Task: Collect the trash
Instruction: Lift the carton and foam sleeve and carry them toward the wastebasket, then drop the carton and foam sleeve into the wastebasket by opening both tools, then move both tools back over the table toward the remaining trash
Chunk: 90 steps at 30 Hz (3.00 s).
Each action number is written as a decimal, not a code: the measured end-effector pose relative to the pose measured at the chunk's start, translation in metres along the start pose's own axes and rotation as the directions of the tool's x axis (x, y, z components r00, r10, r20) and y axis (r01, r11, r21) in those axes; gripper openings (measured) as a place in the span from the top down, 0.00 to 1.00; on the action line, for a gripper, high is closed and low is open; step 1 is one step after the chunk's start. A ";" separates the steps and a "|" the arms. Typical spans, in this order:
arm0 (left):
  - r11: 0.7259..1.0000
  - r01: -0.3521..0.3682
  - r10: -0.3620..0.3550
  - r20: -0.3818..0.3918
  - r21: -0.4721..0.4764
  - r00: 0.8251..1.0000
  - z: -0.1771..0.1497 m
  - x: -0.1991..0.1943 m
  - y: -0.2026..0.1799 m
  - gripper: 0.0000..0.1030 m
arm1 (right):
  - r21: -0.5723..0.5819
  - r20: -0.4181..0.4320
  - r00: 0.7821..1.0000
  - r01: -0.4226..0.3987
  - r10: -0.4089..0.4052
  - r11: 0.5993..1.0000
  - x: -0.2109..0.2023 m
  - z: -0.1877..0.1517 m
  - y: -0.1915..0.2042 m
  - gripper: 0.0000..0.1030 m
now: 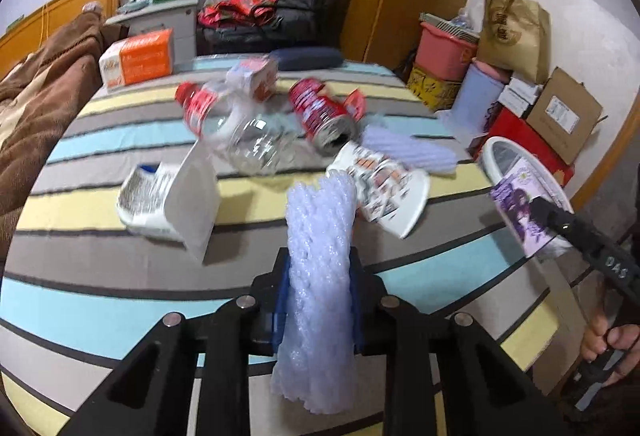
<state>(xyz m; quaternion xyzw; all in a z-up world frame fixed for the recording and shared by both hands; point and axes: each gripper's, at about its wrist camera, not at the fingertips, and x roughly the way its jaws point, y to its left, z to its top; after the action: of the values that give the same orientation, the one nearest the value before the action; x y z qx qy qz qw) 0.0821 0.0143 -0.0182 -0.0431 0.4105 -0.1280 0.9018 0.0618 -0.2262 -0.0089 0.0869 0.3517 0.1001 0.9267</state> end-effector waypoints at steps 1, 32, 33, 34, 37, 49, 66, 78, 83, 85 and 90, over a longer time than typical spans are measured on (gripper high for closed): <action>1.000 0.005 -0.005 0.009 0.005 1.000 0.003 -0.003 -0.003 0.74 | 0.001 0.003 1.000 0.001 -0.001 1.000 -0.001 0.001 -0.001 0.62; 0.895 0.308 -0.314 -0.036 0.322 0.949 0.068 0.040 -0.213 0.74 | 0.142 0.079 0.966 0.234 -0.246 0.962 -0.044 0.027 -0.108 0.62; 0.893 0.317 -0.320 -0.043 0.320 0.946 0.069 0.043 -0.218 0.74 | 0.150 0.074 0.964 0.241 -0.254 0.959 -0.044 0.027 -0.112 0.62; 0.890 0.318 -0.322 -0.044 0.326 0.946 0.069 0.046 -0.222 0.74 | 0.154 0.070 0.963 0.246 -0.259 0.957 -0.044 0.026 -0.115 0.62; 0.880 0.331 -0.330 -0.063 0.341 0.942 0.069 0.055 -0.236 0.74 | 0.161 0.055 0.958 0.271 -0.282 0.949 -0.042 0.025 -0.124 0.62; 0.880 0.321 -0.295 -0.128 0.350 0.947 0.064 0.095 -0.266 0.74 | 0.165 -0.043 0.948 0.318 -0.315 0.934 -0.018 0.018 -0.155 0.62; 0.891 0.314 -0.292 -0.115 0.328 0.949 0.064 0.095 -0.256 0.39 | 0.184 -0.050 0.947 0.320 -0.316 0.929 -0.016 0.019 -0.162 0.38; 0.923 0.260 -0.262 -0.033 0.285 0.965 0.065 0.061 -0.216 0.39 | 0.191 0.023 0.956 0.284 -0.293 0.940 -0.028 0.023 -0.136 0.38; 0.940 0.219 -0.231 0.015 0.263 0.973 0.064 0.046 -0.192 0.39 | 0.167 0.053 0.964 0.250 -0.261 0.954 -0.030 0.026 -0.114 0.38; 0.945 0.198 -0.213 0.032 0.259 0.976 0.063 0.039 -0.182 0.38 | 0.157 0.063 0.966 0.238 -0.250 0.958 -0.031 0.025 -0.107 0.38; 0.960 0.156 -0.176 0.071 0.231 0.982 0.062 0.026 -0.157 0.38 | 0.129 0.073 0.974 0.203 -0.214 0.971 -0.027 0.026 -0.088 0.38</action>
<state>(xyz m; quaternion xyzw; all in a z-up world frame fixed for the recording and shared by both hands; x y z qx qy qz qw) 0.1140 -0.1454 0.0324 0.0188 0.3472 -0.2467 0.9046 0.0703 -0.3198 0.0067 0.1093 0.3238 -0.0232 0.9395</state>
